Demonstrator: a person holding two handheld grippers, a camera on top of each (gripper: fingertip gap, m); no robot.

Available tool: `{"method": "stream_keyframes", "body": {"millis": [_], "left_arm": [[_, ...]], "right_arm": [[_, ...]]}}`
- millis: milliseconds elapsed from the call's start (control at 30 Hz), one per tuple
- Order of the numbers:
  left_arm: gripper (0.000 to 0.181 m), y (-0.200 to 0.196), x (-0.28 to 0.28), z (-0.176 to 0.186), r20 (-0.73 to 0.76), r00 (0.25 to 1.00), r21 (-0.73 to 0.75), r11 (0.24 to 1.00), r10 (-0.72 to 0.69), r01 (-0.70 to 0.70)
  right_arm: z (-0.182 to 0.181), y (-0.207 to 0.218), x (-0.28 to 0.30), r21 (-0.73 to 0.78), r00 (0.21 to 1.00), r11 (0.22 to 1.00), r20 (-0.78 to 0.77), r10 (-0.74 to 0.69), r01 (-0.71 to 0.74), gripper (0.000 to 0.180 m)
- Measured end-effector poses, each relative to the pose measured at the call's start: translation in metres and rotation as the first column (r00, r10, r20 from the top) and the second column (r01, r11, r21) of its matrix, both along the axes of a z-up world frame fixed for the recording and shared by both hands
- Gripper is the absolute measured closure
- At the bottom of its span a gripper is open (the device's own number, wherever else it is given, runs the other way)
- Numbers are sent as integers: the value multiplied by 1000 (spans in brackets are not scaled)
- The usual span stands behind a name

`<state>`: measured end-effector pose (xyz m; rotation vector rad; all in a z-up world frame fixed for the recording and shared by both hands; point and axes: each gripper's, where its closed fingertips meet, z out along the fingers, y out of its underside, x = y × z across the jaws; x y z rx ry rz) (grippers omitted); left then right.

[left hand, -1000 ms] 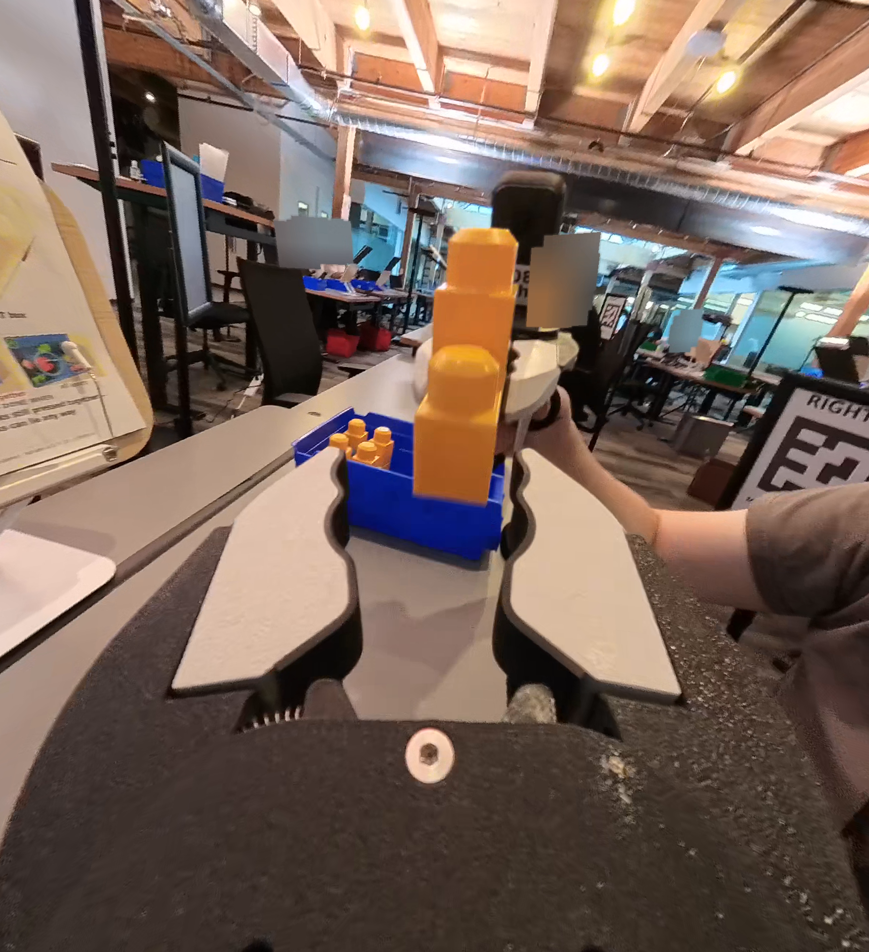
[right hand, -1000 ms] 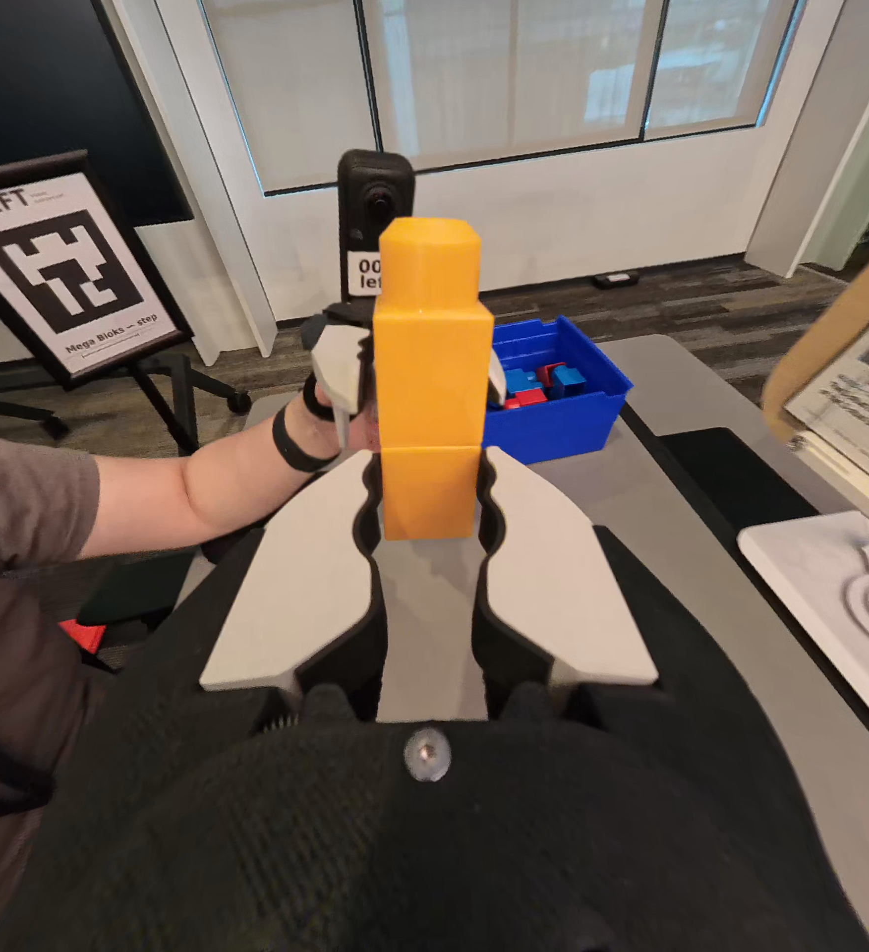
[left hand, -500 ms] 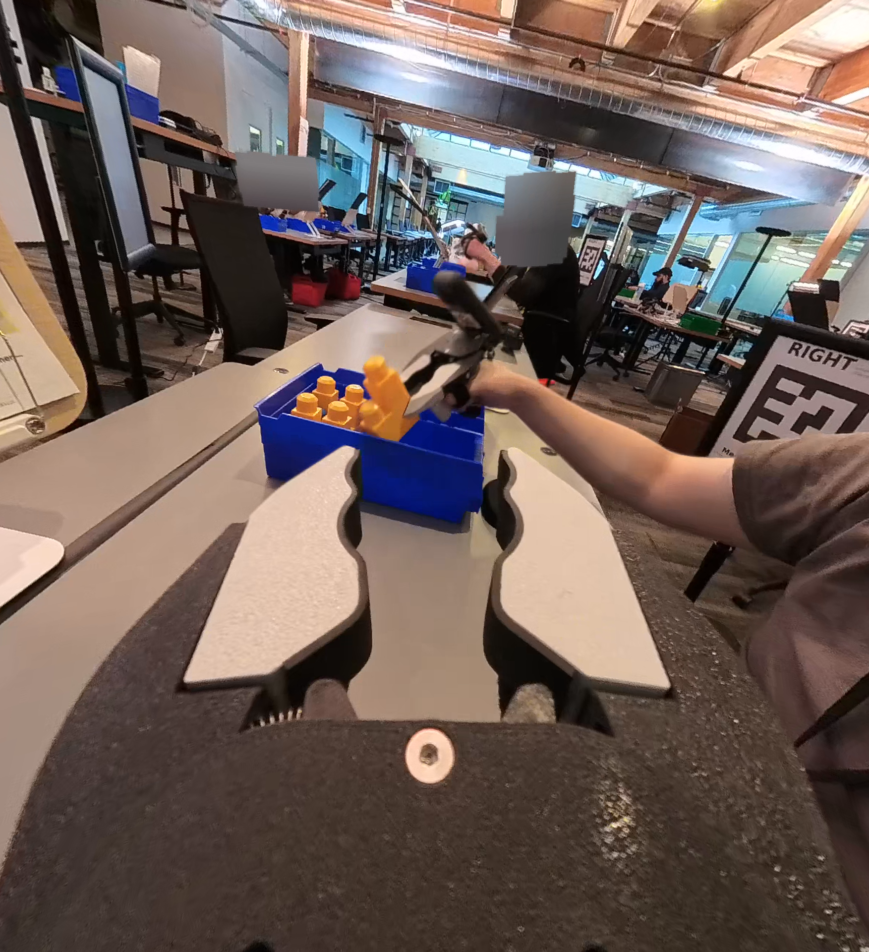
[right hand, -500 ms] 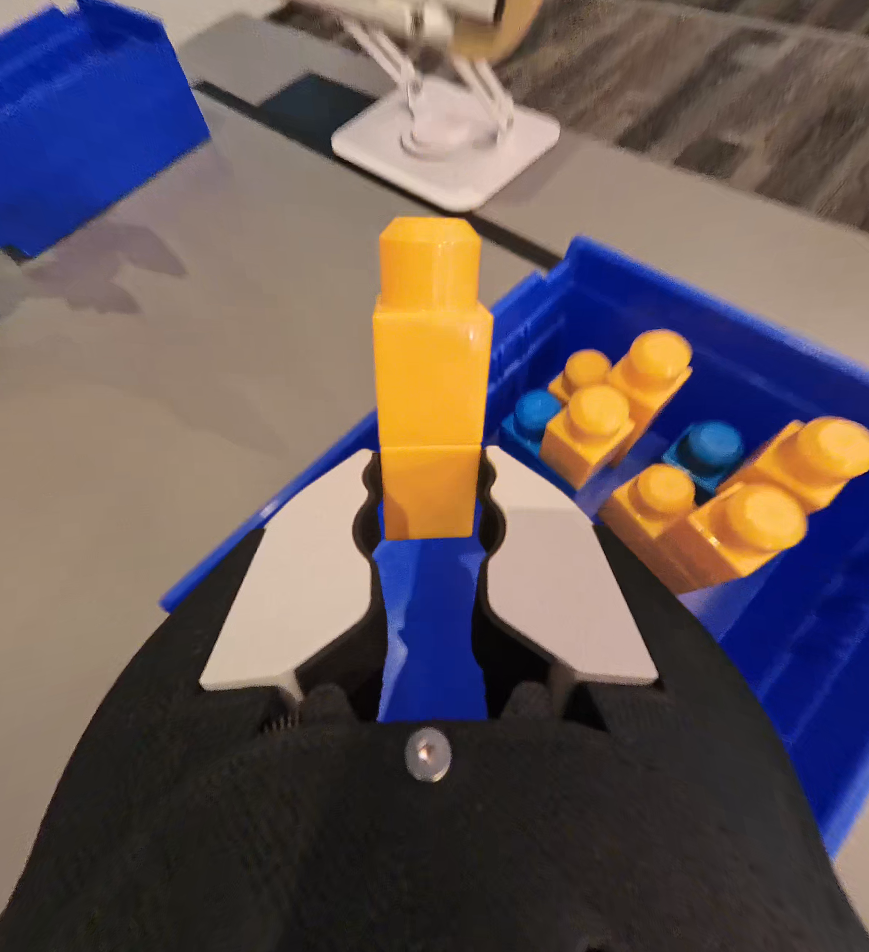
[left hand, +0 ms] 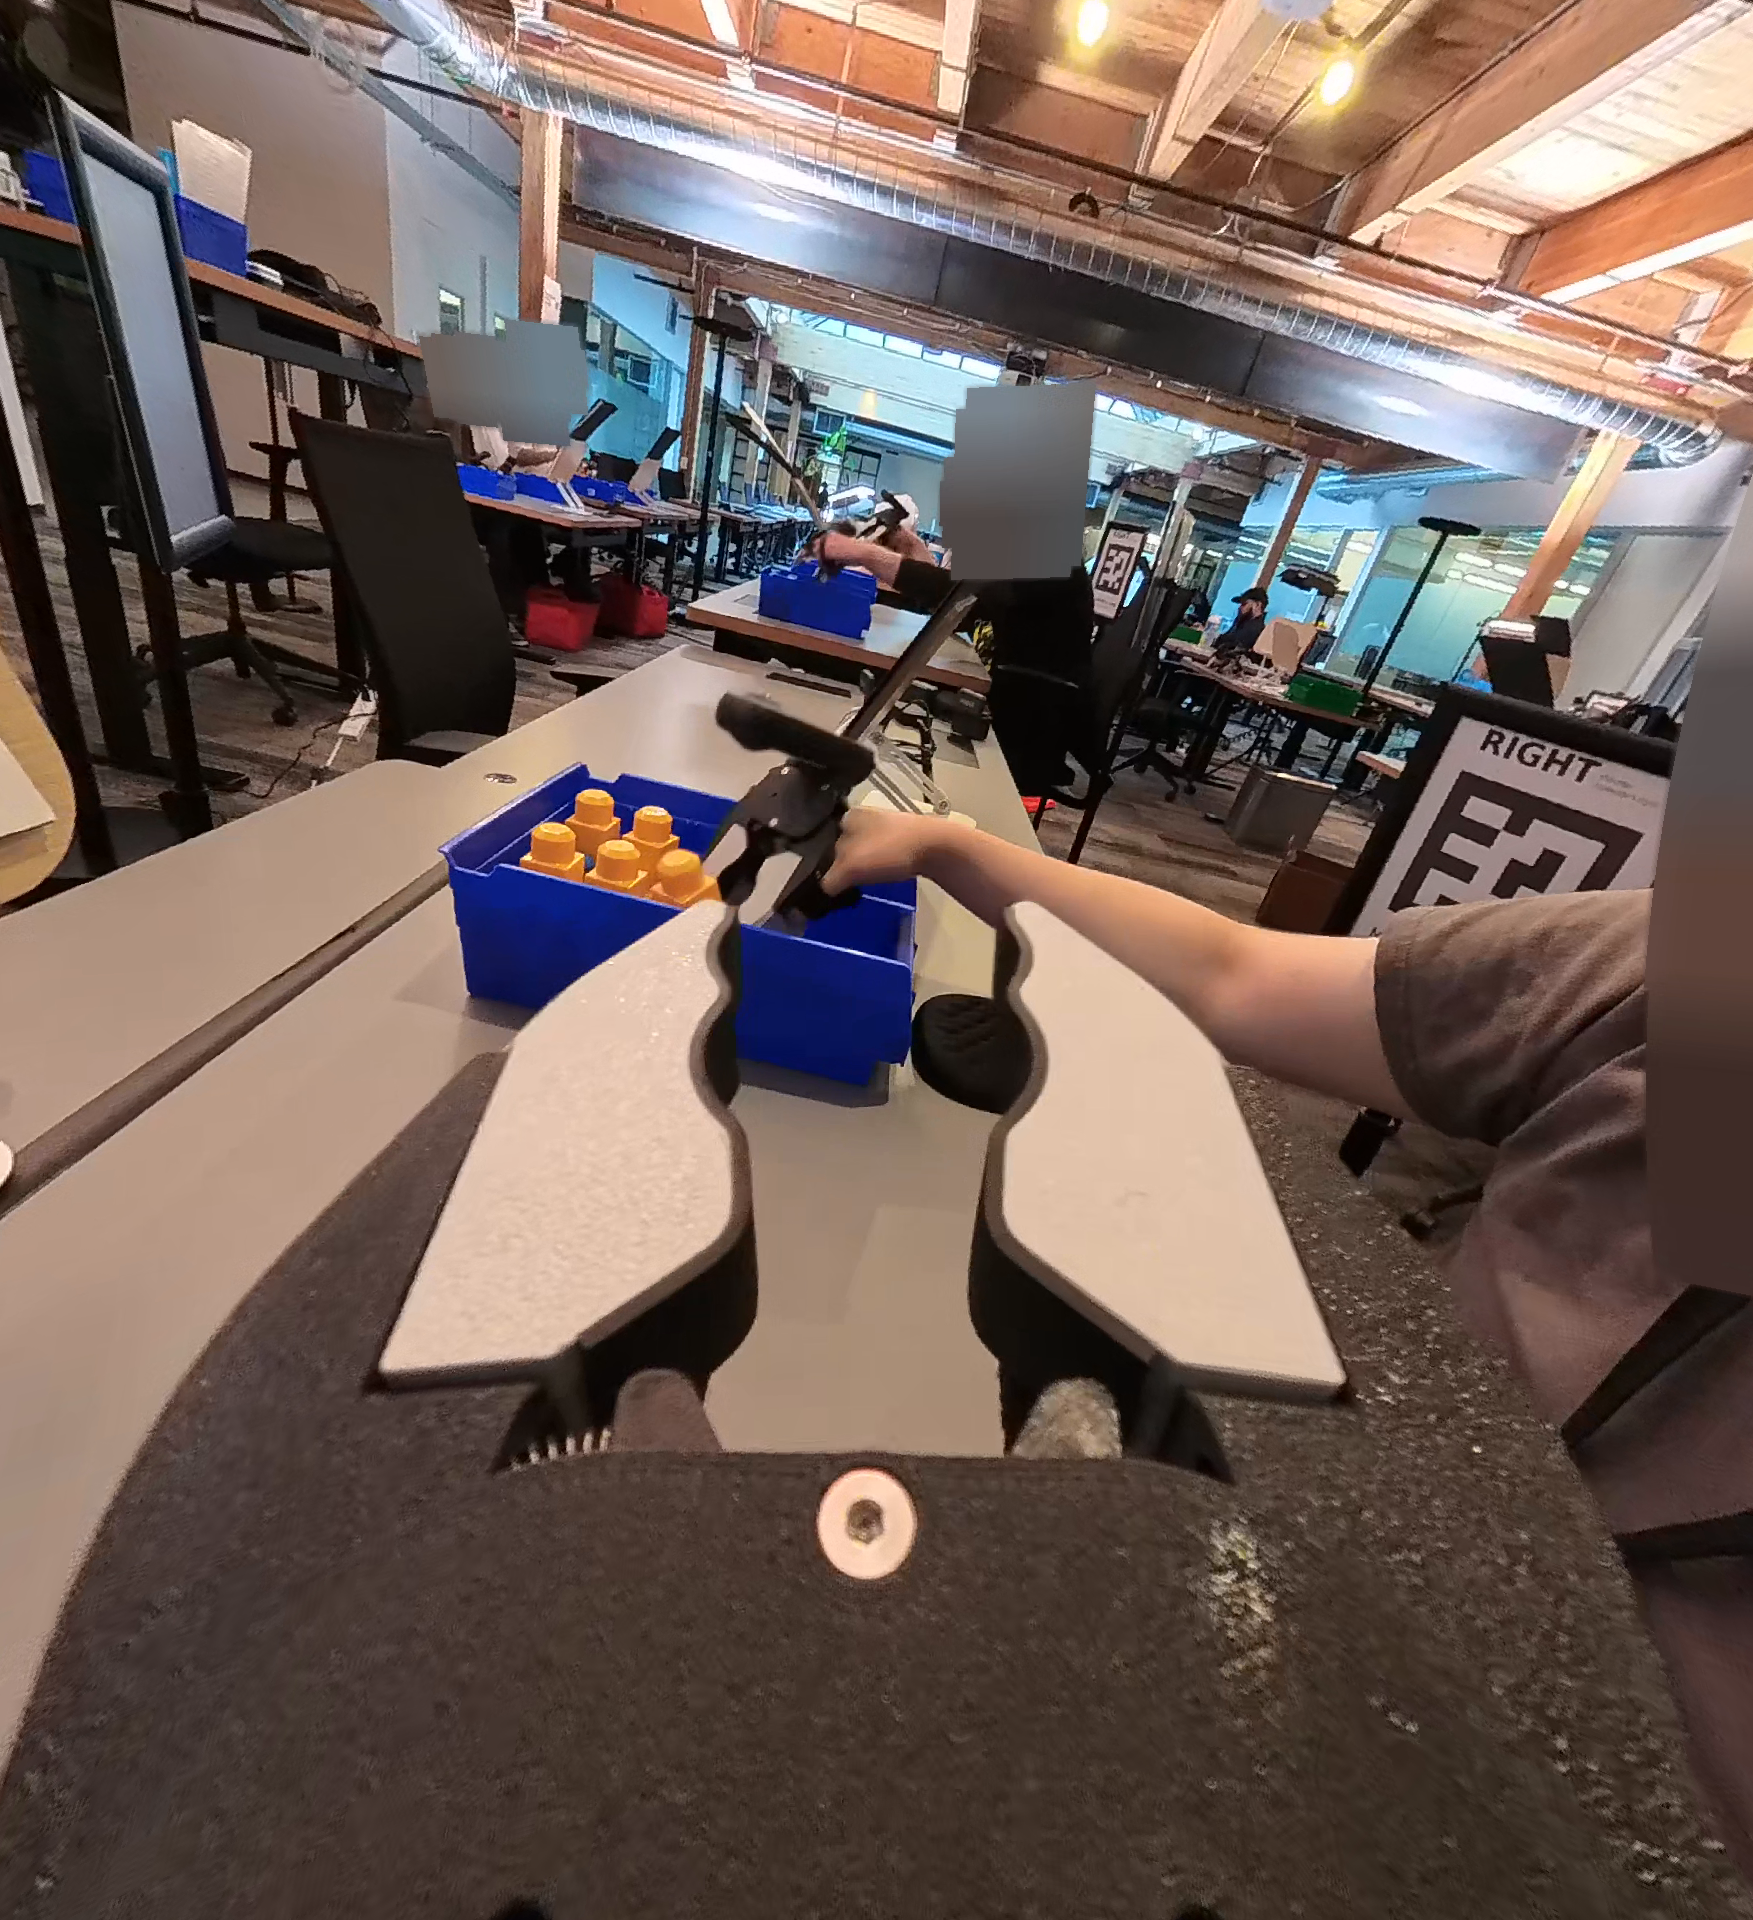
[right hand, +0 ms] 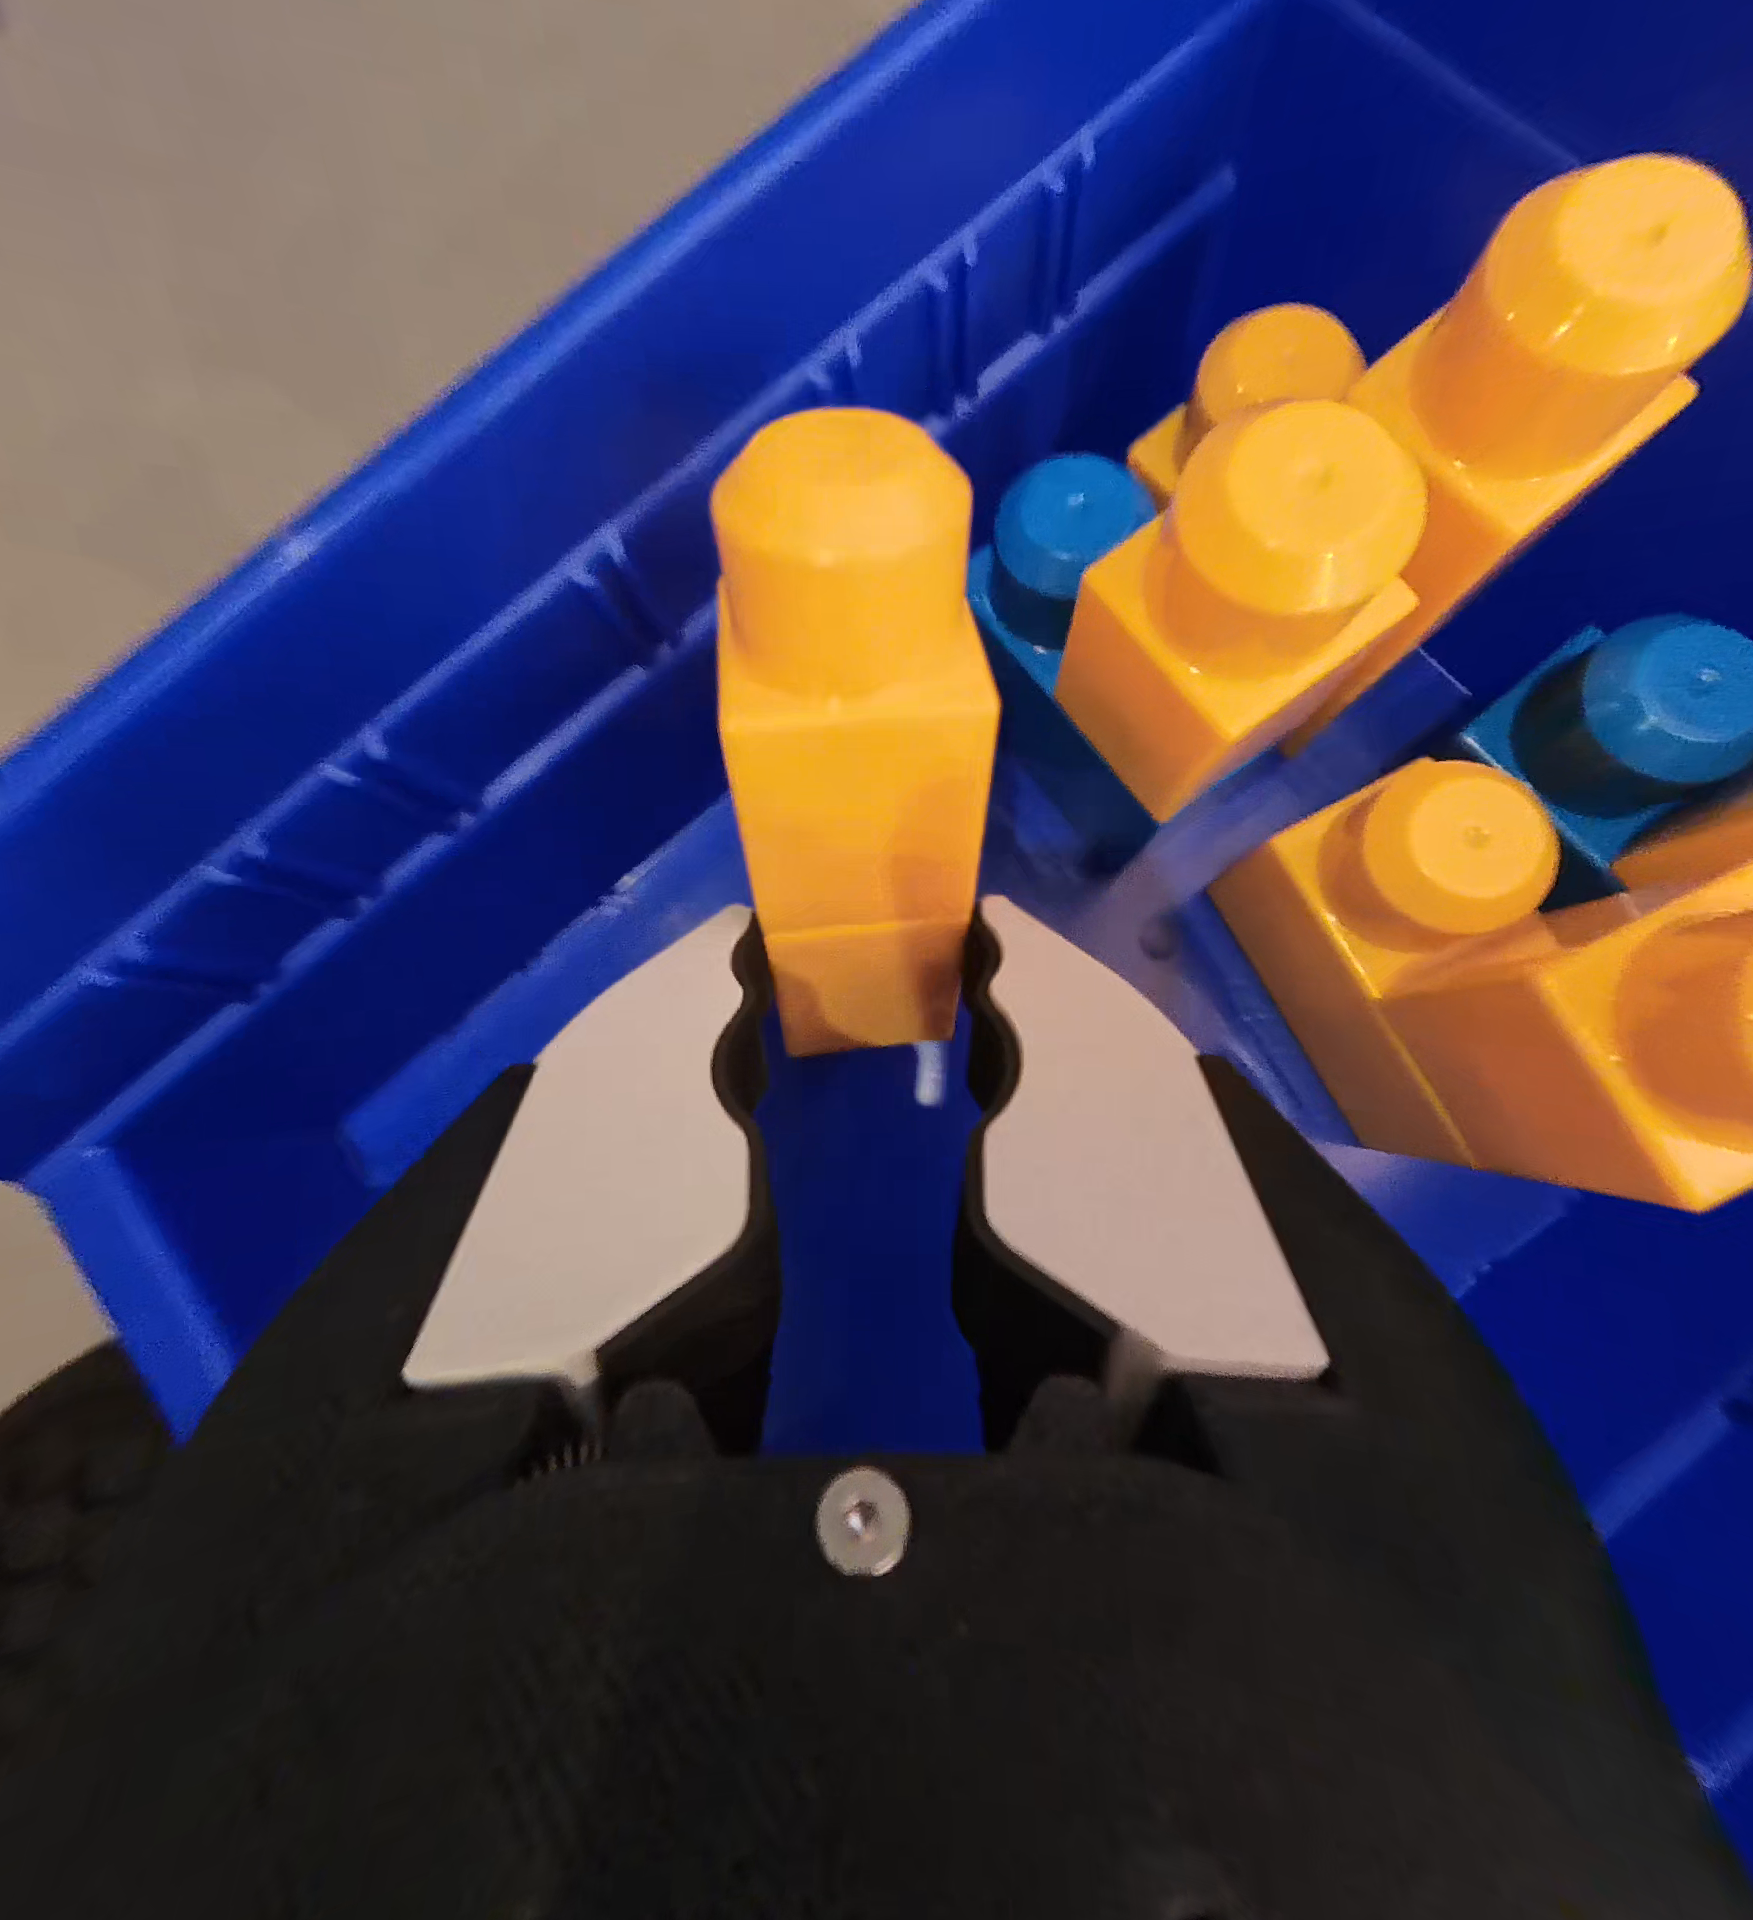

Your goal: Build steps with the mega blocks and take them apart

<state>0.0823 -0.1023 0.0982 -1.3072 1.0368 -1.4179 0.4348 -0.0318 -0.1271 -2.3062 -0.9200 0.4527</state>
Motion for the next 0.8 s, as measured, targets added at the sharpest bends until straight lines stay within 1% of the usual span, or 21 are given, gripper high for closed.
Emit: {"method": "stream_keyframes", "body": {"millis": [100,133,233,400,633,733,767,800], "left_arm": [[135,-2,0,1,3,1000,1,1000,-8,8],[135,-2,0,1,1,1000,3,1000,-10,10],[135,-3,0,1,3,1000,2,1000,-15,15],[135,-5,1,1,-3,1000,3,1000,-26,26],[134,-10,-5,8,0,999,17,999,-38,38],[133,-10,-21,19,-17,1000,48,999,2,-1],[133,-7,-30,23,-41,998,69,997,45,-42],[133,-1,-43,25,-85,989,103,989,119,-111]], "right_arm": [[-22,-3,13,-57,980,998,196,40,-29,142],[-24,-1,13,-54,975,998,216,49,-38,141],[-22,6,7,-13,975,998,216,61,-60,142],[-23,16,10,42,961,995,268,73,-88,141],[-10,14,17,60,946,994,317,70,-94,136],[5,7,24,74,935,994,350,49,-79,130],[13,3,25,80,935,994,353,43,-76,129],[22,0,27,93,934,993,355,33,-70,128]]}}
